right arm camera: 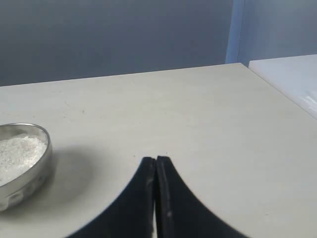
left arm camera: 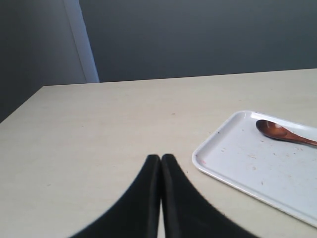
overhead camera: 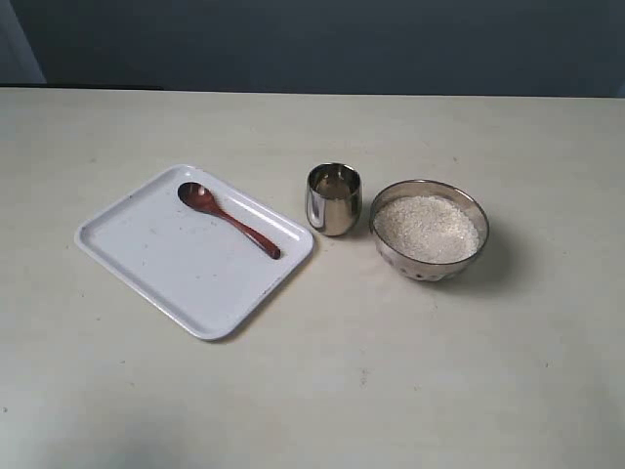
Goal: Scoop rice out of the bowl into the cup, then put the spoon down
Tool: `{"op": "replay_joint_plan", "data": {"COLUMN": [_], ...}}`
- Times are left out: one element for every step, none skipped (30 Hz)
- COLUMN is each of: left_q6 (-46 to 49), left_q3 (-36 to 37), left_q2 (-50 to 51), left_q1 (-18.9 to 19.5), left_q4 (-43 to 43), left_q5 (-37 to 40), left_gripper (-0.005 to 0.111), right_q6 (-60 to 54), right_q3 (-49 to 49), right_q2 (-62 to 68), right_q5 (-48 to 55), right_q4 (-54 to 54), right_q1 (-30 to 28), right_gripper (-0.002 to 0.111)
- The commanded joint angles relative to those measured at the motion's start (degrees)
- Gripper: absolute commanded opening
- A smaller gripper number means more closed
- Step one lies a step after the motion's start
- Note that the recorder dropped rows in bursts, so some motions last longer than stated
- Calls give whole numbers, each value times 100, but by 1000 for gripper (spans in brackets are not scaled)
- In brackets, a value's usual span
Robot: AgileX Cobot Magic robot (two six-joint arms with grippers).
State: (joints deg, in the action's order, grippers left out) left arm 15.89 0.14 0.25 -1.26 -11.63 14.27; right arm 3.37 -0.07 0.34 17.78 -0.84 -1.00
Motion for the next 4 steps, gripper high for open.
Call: {"op": "replay_joint_plan", "data": {"left_q6": [-31,-31,-31,-31], "left_q3": [-14,-14,-14,-14], "left_q2": [-25,-25,-25,-25], "left_q1": [3,3,3,3], "left_q4": [17,17,17,17], "left_q5": [-84,-84,-84,-84], "left_gripper": [1,1,1,1], "right_q6": [-18,-18,-18,-18], "right_q3": [7,7,7,7], "right_q2": [-34,-34,-34,-34], "right_q5": [-35,-35,-35,-35], "right_q4": [16,16,16,16], "right_q1": [-20,-20,-20,-20], "right_gripper": [-1,-1,-1,-1]}}
